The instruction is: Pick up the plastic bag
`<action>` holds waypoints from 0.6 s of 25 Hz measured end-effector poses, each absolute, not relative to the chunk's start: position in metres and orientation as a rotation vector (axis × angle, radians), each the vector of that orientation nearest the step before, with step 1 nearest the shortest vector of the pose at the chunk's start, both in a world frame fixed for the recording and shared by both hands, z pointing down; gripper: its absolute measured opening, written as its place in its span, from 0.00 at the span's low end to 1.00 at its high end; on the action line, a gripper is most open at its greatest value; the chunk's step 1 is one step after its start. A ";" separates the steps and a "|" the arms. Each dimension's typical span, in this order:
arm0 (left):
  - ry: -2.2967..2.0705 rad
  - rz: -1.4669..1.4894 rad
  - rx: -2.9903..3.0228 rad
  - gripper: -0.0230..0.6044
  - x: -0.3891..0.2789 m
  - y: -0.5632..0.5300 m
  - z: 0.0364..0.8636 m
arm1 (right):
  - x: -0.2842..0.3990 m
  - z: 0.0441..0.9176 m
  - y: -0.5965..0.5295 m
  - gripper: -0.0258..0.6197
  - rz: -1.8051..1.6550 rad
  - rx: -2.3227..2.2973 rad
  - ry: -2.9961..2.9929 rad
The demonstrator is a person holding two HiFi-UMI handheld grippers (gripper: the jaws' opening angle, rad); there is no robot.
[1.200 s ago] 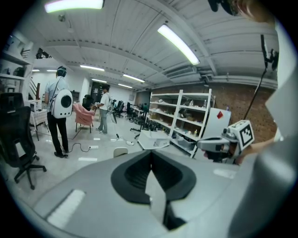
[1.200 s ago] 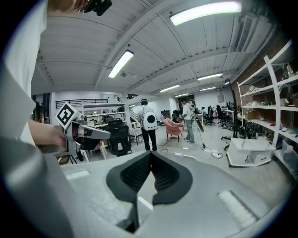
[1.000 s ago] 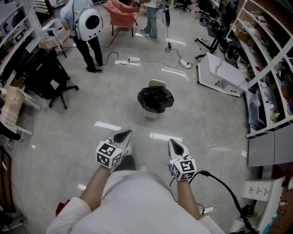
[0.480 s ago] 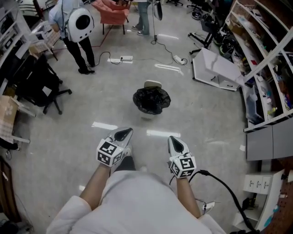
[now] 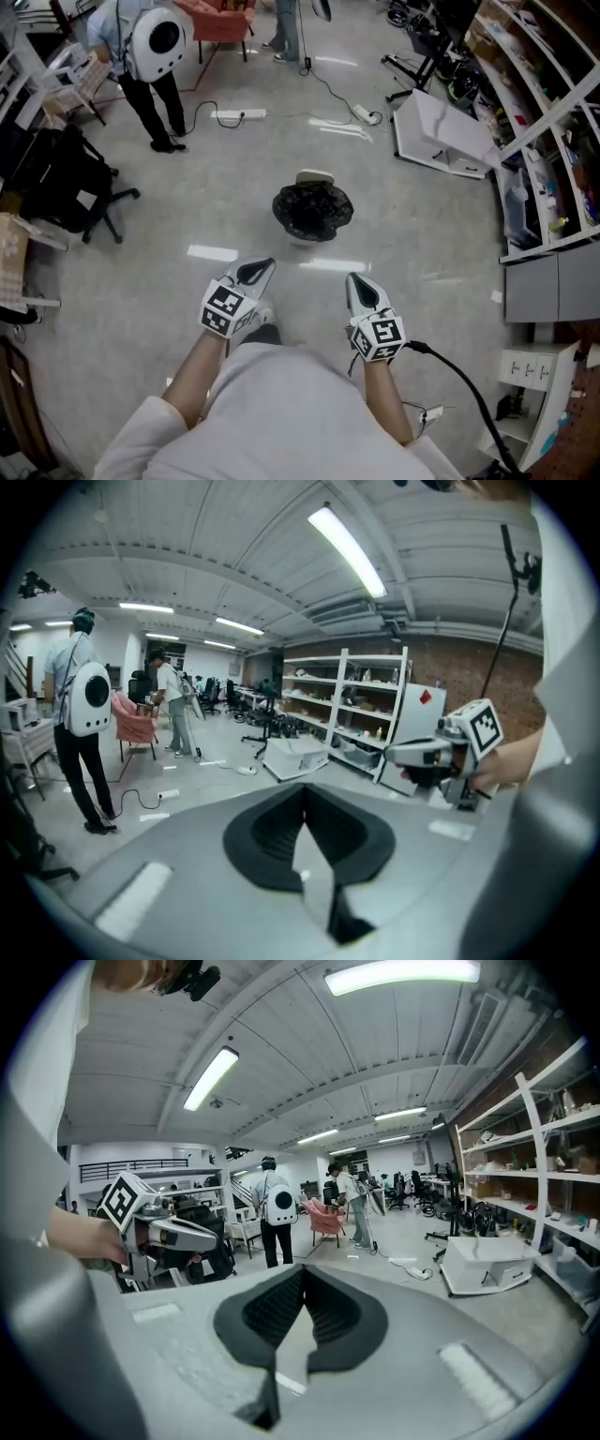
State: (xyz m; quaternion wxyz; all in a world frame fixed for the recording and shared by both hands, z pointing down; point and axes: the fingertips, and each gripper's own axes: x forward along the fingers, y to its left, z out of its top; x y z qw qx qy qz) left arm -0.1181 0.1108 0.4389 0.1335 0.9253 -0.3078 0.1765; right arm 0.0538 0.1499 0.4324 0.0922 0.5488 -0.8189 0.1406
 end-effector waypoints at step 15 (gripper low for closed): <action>-0.795 0.556 2.716 0.04 -0.161 0.005 0.450 | 0.017 0.444 0.061 0.04 0.431 1.688 -2.302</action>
